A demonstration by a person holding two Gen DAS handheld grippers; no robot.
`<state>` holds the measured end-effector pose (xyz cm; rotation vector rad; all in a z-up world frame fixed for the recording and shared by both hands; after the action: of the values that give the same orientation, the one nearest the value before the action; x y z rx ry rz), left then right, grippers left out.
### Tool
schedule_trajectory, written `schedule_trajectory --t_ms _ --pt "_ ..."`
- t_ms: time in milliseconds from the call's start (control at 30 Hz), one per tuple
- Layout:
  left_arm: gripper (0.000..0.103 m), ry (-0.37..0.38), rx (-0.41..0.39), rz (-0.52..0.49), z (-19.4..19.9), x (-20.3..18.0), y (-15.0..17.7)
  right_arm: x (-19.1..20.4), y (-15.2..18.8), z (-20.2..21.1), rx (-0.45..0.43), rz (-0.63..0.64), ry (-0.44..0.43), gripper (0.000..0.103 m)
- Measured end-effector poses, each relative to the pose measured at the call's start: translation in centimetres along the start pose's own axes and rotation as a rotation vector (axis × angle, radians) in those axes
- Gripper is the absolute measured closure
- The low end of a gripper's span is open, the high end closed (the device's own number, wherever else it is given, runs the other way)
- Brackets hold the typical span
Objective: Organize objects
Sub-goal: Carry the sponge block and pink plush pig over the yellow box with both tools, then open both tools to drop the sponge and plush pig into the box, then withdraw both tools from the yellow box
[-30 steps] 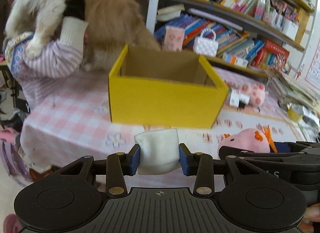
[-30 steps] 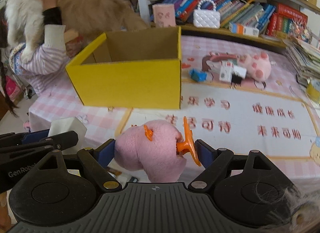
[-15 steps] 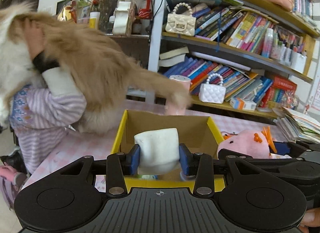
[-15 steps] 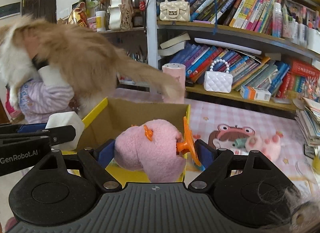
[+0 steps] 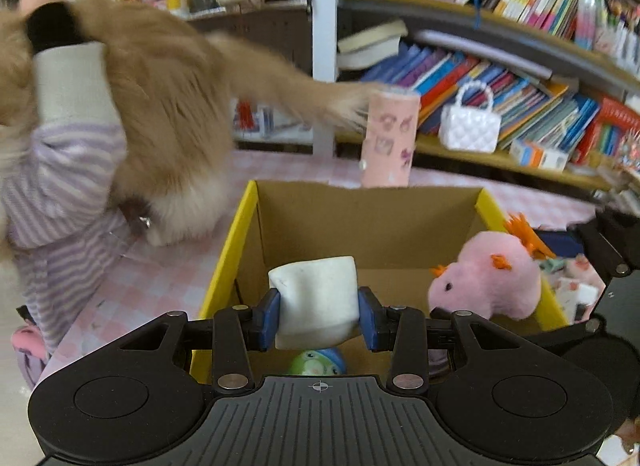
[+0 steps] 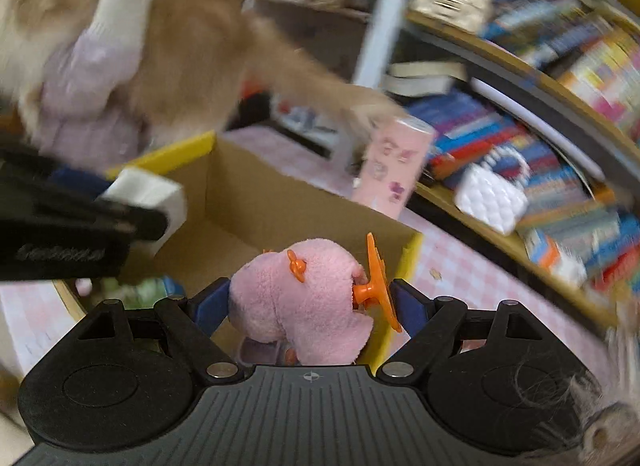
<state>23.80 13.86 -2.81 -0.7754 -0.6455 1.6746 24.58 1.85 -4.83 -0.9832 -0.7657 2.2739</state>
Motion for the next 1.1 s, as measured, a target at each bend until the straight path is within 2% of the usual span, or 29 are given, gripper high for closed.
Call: schedule_trajectory --t_ms 167,300,433,467,500,533,567,800,967,1100 --pt "0.062 -0.018 0.055 -0.014 -2.4 -0.5 0.0 0.0 -0.2 -2.2 0.029 0.074 -0.087 0.02" --pt "0.059 -0.026 0.098 -0.012 -3.8 -0.7 0.3 -0.3 -0.3 -3.1 0.06 0.067 -0.156 0.019" --pt "0.058 -0.031 0.11 0.0 -4.2 -0.8 0.6 -0.4 -0.3 -3.6 0.096 0.045 -0.177 0.019" --pt "0.057 -0.035 0.109 0.004 -4.2 -0.7 0.6 -0.3 -0.2 -3.6 0.093 0.044 -0.174 0.019" --pt "0.049 -0.042 0.106 0.007 -4.2 -0.7 0.6 -0.4 -0.3 -3.7 0.09 0.045 -0.171 0.019" --pt "0.035 -0.056 0.09 0.007 -4.0 -0.6 0.5 -0.3 -0.3 -3.5 0.085 0.047 -0.167 0.019" --pt "0.03 -0.062 0.072 0.002 -3.7 -0.7 0.4 -0.3 -0.3 -3.4 0.076 0.048 -0.161 0.018" --pt "0.022 -0.037 -0.049 -0.01 -0.1 -0.9 -0.7 -1.1 -0.6 -2.1 0.03 0.03 -0.09 0.018" --pt "0.019 -0.016 -0.139 0.033 3.2 -0.7 -1.3 -2.5 -0.5 0.3 0.003 -0.089 -0.031 0.018" --pt "0.019 -0.001 -0.165 0.053 4.9 -0.4 -1.2 -3.4 0.1 2.5 -0.005 -0.214 0.002 0.018"
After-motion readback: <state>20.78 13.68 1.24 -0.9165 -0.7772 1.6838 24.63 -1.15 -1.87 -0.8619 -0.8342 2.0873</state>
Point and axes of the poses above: each gripper's, at about its wrist camera, not at the fingertips, and z roughly against the way its jaws point, x to its left, y to its underside, the point moved 3 cm from there along -z, roughly the way its jaws point, and after that the axes turned 12 degrees about z, right-handed, at the moved point
